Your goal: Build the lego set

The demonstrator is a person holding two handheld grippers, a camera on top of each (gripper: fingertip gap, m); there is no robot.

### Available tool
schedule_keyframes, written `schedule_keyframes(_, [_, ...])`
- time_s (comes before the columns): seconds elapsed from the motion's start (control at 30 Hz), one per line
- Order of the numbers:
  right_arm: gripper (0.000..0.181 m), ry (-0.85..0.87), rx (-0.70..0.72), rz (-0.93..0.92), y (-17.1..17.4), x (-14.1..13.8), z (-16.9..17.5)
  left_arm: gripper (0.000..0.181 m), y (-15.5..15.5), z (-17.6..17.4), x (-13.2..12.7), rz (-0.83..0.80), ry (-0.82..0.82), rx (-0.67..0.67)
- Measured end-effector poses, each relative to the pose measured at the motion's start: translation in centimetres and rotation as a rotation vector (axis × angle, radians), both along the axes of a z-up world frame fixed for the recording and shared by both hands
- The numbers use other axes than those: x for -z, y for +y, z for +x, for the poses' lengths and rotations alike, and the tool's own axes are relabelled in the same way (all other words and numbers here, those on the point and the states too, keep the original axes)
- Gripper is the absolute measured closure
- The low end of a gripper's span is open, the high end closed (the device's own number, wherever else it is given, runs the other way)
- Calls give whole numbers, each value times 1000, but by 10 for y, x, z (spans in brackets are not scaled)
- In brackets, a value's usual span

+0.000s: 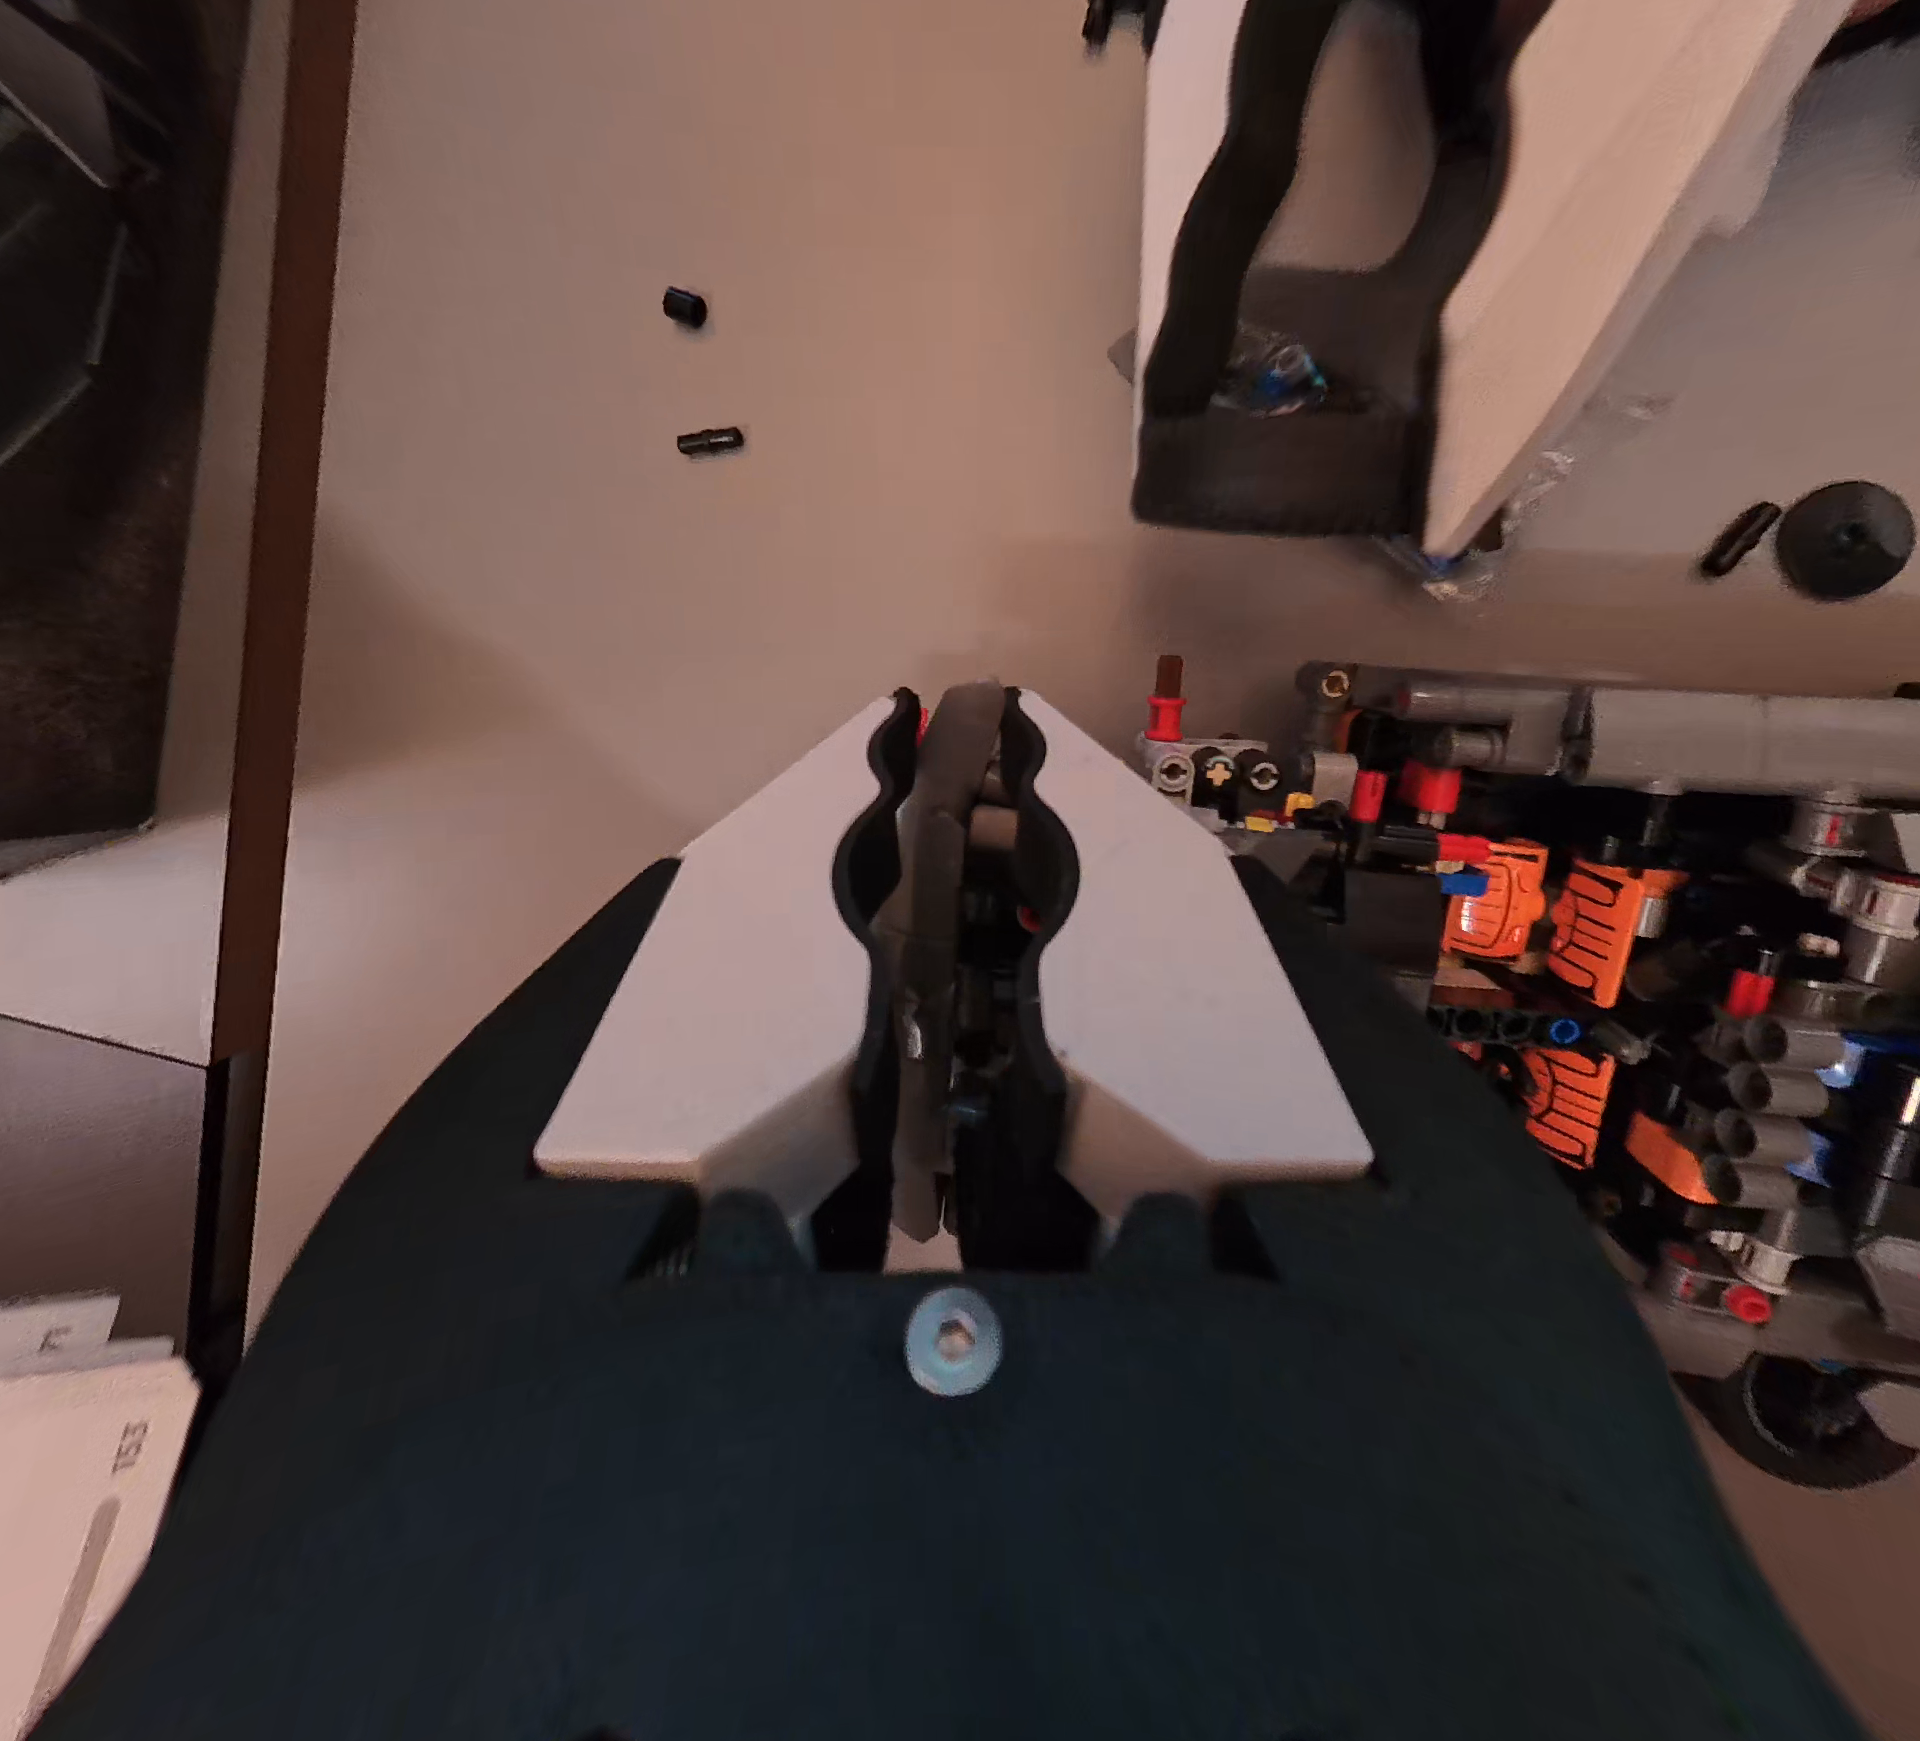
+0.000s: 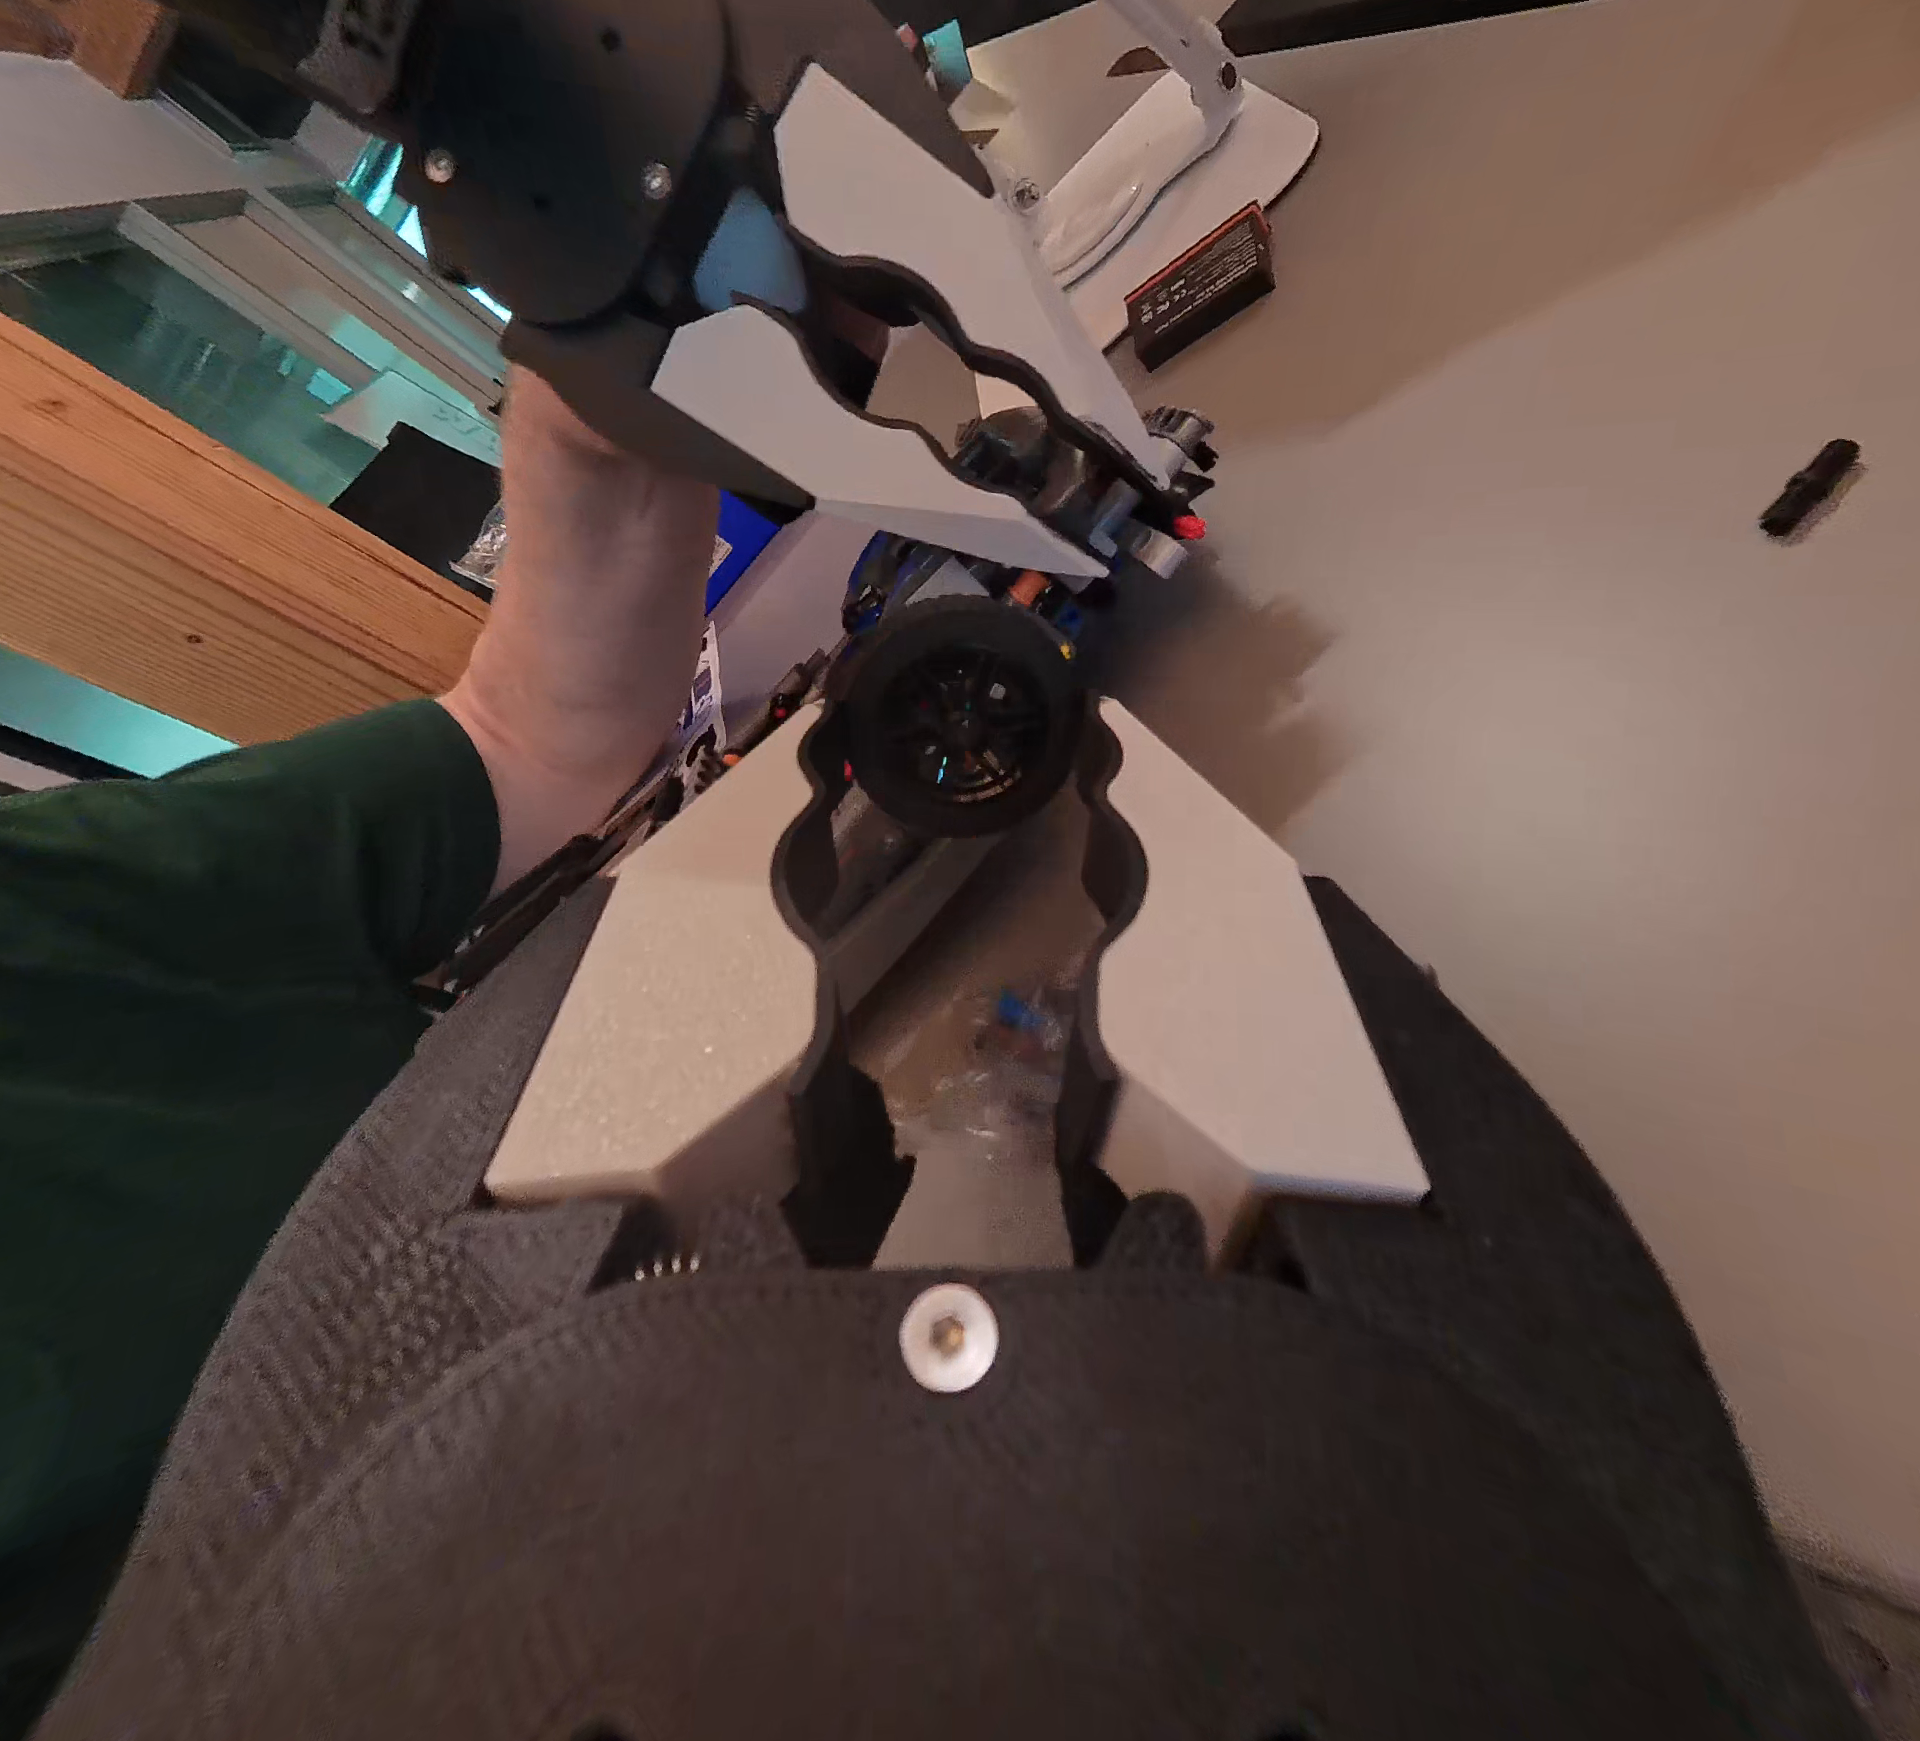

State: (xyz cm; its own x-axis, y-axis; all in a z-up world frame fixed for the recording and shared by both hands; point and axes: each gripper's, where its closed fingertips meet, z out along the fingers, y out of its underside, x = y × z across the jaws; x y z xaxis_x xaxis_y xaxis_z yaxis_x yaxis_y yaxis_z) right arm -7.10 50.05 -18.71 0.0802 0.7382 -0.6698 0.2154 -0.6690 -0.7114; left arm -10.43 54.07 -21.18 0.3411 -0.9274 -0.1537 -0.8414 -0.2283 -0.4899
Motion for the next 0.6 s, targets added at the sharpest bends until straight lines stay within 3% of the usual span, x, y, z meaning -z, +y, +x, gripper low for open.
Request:
schedule_keyframes(0.27, [138, 39, 9, -192, 5, 3, -15, 168, -5, -3, -16, 30, -24, 8])
schedule_keyframes(0.6, [138, 185, -133, -430, -6, -11, -26, 168, -13, -4, -38, 63, -27, 9])
